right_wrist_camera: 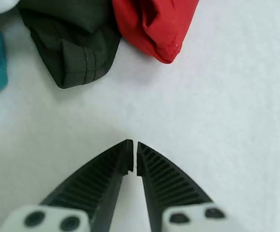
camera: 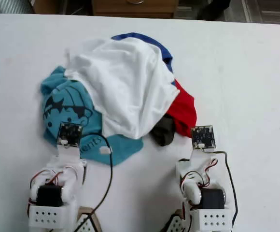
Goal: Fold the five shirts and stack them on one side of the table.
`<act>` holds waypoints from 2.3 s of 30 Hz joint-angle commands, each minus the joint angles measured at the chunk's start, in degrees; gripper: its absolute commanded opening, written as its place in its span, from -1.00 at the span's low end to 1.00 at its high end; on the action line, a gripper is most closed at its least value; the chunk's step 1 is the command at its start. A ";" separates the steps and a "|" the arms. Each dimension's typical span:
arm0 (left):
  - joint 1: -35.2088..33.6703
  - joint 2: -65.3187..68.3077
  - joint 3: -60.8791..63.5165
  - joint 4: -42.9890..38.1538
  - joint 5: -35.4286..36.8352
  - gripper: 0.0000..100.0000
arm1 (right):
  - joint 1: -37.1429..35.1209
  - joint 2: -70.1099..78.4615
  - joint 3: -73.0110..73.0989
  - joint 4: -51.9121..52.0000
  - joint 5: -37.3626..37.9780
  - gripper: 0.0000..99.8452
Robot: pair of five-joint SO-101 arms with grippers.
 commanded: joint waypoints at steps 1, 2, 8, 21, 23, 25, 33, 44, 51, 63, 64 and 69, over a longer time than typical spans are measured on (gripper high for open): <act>0.53 -0.35 1.19 -0.09 -0.44 -0.95 | -0.31 -0.66 0.53 0.48 0.35 -0.96; 0.53 -0.35 1.19 -0.09 -0.44 -0.95 | -0.31 -0.66 0.53 0.48 0.35 -0.96; 0.53 -0.35 1.19 -0.09 -0.44 -0.95 | -0.31 -0.66 0.53 0.48 0.35 -0.96; 0.53 -0.35 1.19 -0.09 -0.44 -0.95 | -0.31 -0.66 0.53 0.48 0.35 -0.96; 0.53 -0.35 1.19 -0.09 -0.44 -0.95 | -0.31 -0.66 0.53 0.48 0.35 -0.96; 0.53 -0.35 1.19 -0.09 -0.44 -0.95 | -0.66 -0.66 0.53 0.48 0.53 -0.96; 0.53 -0.35 1.19 -0.09 -0.44 -0.95 | -3.12 -0.66 0.53 0.48 0.44 -0.96; 0.53 -0.35 1.19 -0.09 -0.44 -0.95 | -7.87 -0.66 0.53 -3.38 0.70 -0.96; 0.53 -0.35 1.19 -0.09 -0.44 -0.95 | -17.36 -0.66 0.53 -15.87 0.70 -0.96; 0.53 -0.35 1.19 -0.09 -0.44 -0.95 | -23.60 0.57 -16.88 -13.23 0.62 -0.96; 0.53 -0.35 1.19 -0.09 -0.44 -0.95 | -23.60 1.80 -18.11 -13.23 0.70 -0.96; 0.53 -0.35 1.19 -0.09 -0.44 -0.95 | -23.60 16.75 -28.48 -17.01 0.70 -0.96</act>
